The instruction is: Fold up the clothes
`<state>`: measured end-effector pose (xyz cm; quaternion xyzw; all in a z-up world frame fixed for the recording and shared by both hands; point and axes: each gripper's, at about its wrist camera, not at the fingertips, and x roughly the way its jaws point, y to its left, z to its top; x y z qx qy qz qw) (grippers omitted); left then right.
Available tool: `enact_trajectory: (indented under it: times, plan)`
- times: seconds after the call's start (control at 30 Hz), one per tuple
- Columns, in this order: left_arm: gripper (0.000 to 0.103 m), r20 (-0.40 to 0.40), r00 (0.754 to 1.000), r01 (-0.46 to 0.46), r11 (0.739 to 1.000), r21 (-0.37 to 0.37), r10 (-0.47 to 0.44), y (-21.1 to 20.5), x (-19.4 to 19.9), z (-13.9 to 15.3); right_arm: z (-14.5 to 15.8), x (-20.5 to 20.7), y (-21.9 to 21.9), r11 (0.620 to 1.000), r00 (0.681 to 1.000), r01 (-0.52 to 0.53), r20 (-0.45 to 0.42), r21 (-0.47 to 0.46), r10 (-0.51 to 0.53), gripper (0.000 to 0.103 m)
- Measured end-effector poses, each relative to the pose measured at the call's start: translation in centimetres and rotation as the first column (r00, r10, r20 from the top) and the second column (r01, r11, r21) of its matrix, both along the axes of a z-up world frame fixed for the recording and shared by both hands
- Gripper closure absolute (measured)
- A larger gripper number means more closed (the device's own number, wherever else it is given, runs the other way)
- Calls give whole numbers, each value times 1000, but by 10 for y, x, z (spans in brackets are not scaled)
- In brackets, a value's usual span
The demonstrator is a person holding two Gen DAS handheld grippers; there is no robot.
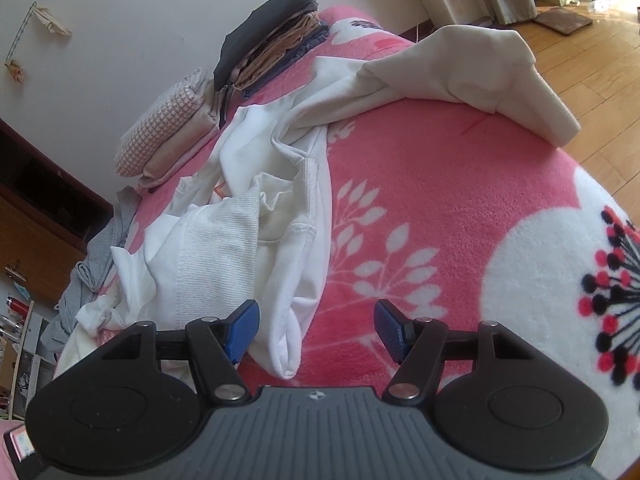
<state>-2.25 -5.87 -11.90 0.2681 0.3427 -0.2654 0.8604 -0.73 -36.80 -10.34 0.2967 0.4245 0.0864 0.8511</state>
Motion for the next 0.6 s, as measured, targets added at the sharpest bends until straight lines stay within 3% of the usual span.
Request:
enact_trajectory:
  times: [0.07, 0.13, 0.27, 0.4, 0.5, 0.6]
  plan:
    - [92, -11, 999, -37, 999, -26, 36, -1, 4, 0, 0, 0, 0, 1000, 1000, 8, -1, 5, -8, 36]
    - [98, -40, 995, -92, 993, -79, 89, 2, 11, 3, 3, -2, 1, 1000, 1000, 7, 7, 5, -7, 36]
    - [101, -104, 983, -172, 962, -214, 152, 25, 12, 21, 11, -5, 5, 1000, 999, 1, 39, -22, 0, 36]
    - [101, -145, 983, -154, 928, -338, 110, 60, -10, 45, 17, -7, 4, 999, 998, 4, 63, -35, -1, 36]
    - [101, -156, 984, -140, 928, -346, 91, 87, -35, 60, 18, -5, 4, 999, 997, 7, 77, -48, -3, 36]
    - [101, -177, 977, -163, 943, -290, 115, 109, -56, 65, 17, 1, 4, 997, 996, -7, 92, -72, 14, 36]
